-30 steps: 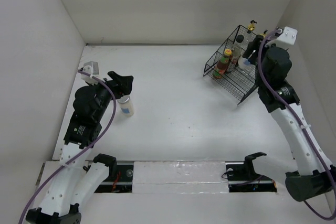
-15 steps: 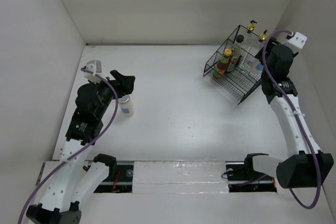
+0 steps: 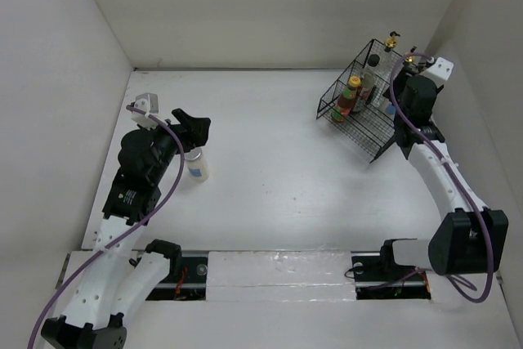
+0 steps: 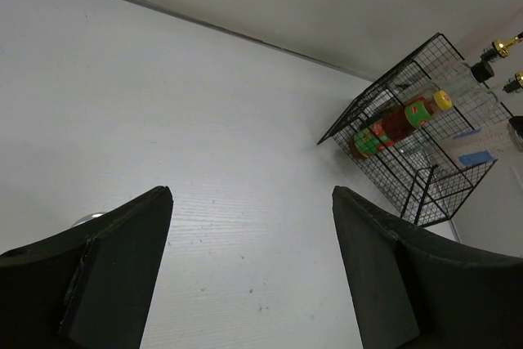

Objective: Organize the condiment bottles

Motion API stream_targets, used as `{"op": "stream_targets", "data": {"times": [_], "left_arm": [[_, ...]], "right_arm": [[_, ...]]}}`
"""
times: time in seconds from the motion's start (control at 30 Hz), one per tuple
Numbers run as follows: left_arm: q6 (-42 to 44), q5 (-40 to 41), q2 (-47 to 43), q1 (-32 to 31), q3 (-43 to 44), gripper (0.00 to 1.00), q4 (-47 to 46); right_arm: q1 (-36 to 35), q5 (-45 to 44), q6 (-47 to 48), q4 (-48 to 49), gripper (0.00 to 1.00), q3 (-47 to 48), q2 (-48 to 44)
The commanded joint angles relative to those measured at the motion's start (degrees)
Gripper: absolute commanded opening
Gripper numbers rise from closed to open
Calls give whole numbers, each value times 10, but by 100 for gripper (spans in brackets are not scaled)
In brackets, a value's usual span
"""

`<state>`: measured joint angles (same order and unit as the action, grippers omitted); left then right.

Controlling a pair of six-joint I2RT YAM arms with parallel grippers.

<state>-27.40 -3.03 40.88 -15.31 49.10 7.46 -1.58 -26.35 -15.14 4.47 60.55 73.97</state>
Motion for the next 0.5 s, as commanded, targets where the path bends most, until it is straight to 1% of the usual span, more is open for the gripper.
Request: {"op": "stream_targets", "data": {"times": [0.0, 0.13, 0.23, 0.33, 0.47], "left_arm": [[9, -8, -1, -2, 1, 75, -30], [9, -8, -1, -2, 1, 75, -30], [9, -8, -1, -2, 1, 75, -30], [9, -8, -1, -2, 1, 75, -30], [9, -8, -1, -2, 1, 75, -30]], "right_arm": [[-7, -5, 3, 90, 45, -3, -9], [-7, 9, -11, 76, 46, -11, 21], [-7, 14, -17, 43, 48, 18, 56], [-7, 16, -23, 37, 50, 25, 67], [-7, 21, -41, 17, 66, 37, 81]]}}
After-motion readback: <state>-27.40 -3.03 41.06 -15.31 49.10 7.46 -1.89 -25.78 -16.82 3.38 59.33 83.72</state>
